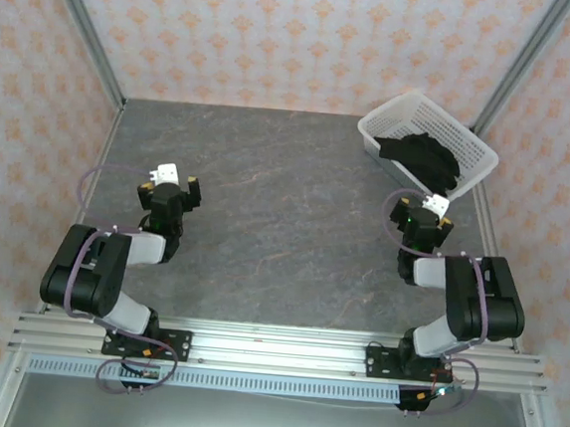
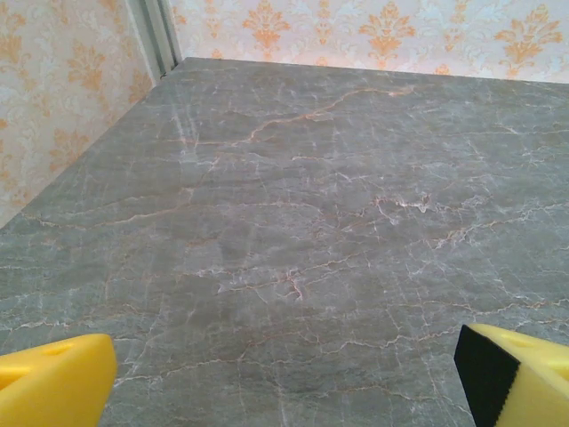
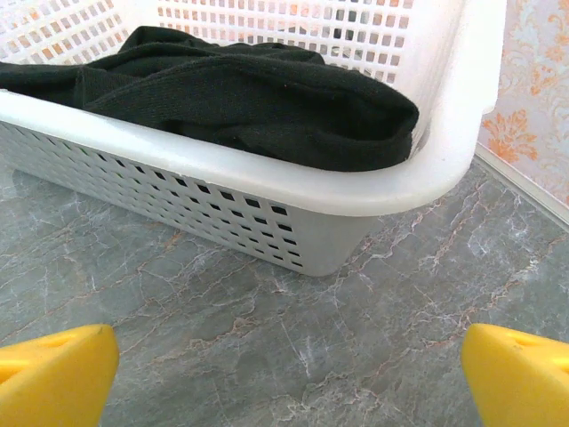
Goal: Fold and stack the t-shirts
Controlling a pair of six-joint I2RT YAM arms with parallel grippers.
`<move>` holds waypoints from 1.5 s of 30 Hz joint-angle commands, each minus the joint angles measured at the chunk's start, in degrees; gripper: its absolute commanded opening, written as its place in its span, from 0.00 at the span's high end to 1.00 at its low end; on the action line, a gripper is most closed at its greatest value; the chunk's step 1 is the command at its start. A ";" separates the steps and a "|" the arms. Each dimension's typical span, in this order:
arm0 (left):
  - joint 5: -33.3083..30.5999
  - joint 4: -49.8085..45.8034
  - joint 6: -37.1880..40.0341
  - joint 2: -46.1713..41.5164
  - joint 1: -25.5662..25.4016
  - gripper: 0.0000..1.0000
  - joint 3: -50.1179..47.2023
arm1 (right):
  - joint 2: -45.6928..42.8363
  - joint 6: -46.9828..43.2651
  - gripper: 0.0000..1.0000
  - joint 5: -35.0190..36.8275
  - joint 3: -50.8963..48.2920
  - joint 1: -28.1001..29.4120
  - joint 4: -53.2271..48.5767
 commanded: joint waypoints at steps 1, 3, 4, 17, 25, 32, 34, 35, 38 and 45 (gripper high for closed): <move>-0.23 -0.88 1.25 0.28 -0.27 0.00 0.05 | 0.25 -0.20 0.01 1.10 0.90 0.29 0.14; -0.28 -0.89 1.23 0.26 -0.27 0.00 0.05 | 0.24 -0.18 0.01 1.07 0.90 0.29 0.20; -0.22 -0.89 1.27 0.31 -0.27 0.00 0.07 | 0.23 -0.18 0.01 1.04 0.90 0.22 0.19; -0.19 -1.07 1.23 0.31 -0.27 0.00 0.13 | 0.32 -0.19 0.01 1.15 0.98 0.28 0.12; -10.09 -7.94 3.76 -12.58 -5.37 0.00 -0.78 | -15.24 -4.72 0.01 9.75 -0.17 6.35 -6.74; -26.25 -43.87 -3.25 -25.88 -11.27 0.00 25.90 | -28.68 17.31 0.01 4.49 35.82 8.67 -62.41; -30.46 -82.91 -30.35 -20.00 -9.53 0.00 46.52 | -24.13 29.34 0.01 4.18 44.67 7.35 -75.50; -29.09 -88.58 -35.69 -17.11 -8.05 0.00 51.46 | -22.41 28.66 0.01 0.34 45.57 5.87 -73.99; -6.50 -88.11 -34.31 -10.62 -2.87 0.00 58.95 | -13.12 28.75 0.05 0.87 54.32 3.90 -77.45; 11.67 -84.85 -30.40 -1.59 -10.80 0.04 66.77 | 15.53 32.90 0.09 3.22 81.80 -2.69 -101.81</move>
